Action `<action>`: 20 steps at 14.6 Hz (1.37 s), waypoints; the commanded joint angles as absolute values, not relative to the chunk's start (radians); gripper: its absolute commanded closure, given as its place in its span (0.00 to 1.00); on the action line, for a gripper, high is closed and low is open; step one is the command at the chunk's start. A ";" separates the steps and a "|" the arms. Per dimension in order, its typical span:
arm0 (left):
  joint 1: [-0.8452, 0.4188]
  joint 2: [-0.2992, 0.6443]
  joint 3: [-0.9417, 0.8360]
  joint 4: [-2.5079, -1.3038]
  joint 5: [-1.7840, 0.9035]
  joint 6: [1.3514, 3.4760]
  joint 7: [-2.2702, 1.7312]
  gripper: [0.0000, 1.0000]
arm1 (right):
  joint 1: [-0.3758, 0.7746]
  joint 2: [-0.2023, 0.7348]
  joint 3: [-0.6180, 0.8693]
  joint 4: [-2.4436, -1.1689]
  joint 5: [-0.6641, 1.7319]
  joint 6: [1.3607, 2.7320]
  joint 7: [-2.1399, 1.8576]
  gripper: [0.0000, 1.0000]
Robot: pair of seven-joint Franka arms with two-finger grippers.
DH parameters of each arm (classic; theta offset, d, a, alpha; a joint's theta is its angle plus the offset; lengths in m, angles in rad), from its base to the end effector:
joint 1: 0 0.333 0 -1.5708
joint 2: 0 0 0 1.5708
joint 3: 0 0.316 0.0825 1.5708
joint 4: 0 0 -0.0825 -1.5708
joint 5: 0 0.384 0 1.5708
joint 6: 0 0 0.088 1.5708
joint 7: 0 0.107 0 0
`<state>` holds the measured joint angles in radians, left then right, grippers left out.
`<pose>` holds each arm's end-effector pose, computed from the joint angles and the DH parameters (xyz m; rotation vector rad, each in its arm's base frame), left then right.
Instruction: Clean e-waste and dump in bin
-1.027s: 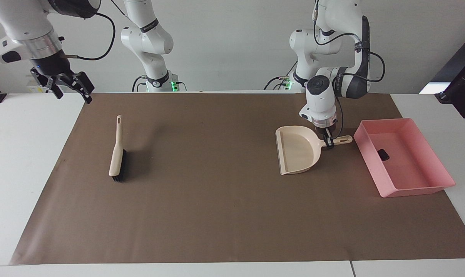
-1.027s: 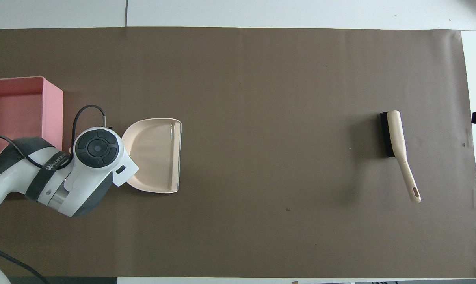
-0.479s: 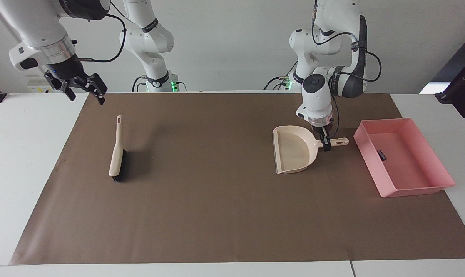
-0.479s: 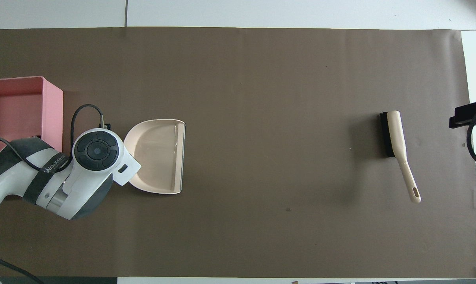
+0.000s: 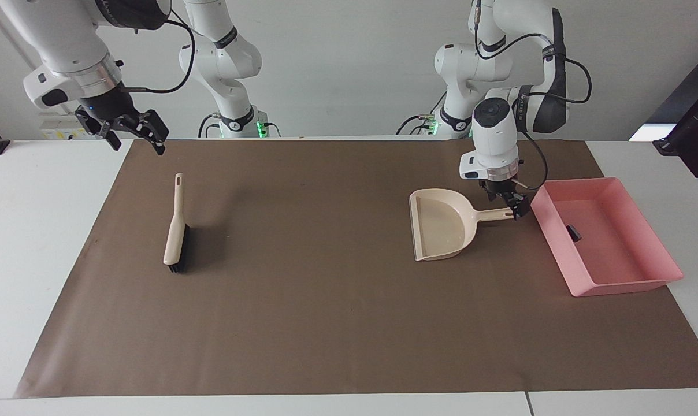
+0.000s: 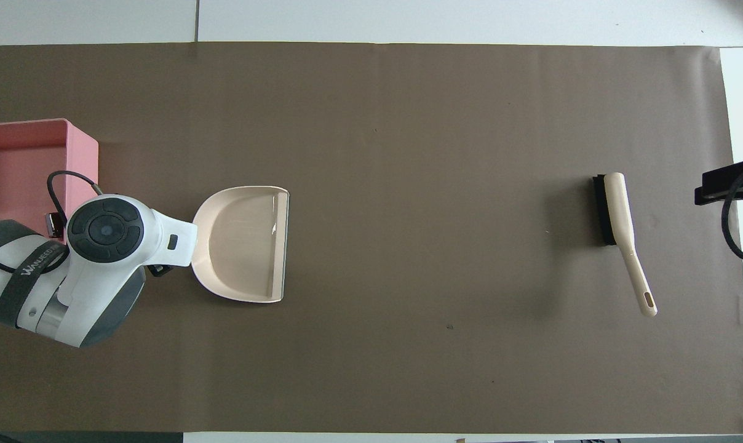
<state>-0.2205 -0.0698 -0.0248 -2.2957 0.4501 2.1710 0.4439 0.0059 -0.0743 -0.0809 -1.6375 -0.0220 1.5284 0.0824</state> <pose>0.4885 -0.1050 0.3769 -2.4690 1.2799 0.1266 0.5247 -0.0435 0.6295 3.1153 -0.2460 -0.0547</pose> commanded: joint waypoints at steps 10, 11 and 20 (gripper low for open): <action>0.001 -0.071 -0.021 -1.898 0.078 1.814 0.155 0.02 | 0.018 -0.066 -0.074 -1.615 -0.035 1.499 0.112 0.00; 0.018 -0.068 -0.021 -1.847 0.052 1.766 0.155 0.02 | 0.020 -0.057 -0.074 -1.600 -0.038 1.494 0.110 0.00; 0.025 0.028 -0.021 -1.488 -0.011 1.439 0.101 0.02 | 0.052 -0.037 -0.084 -1.583 -0.018 1.462 0.103 0.00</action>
<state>0.0266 0.0009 -0.0200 -1.5443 0.0020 1.4846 0.1398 0.0440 -0.0498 -0.0757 -1.6045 -0.0220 1.4820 0.0884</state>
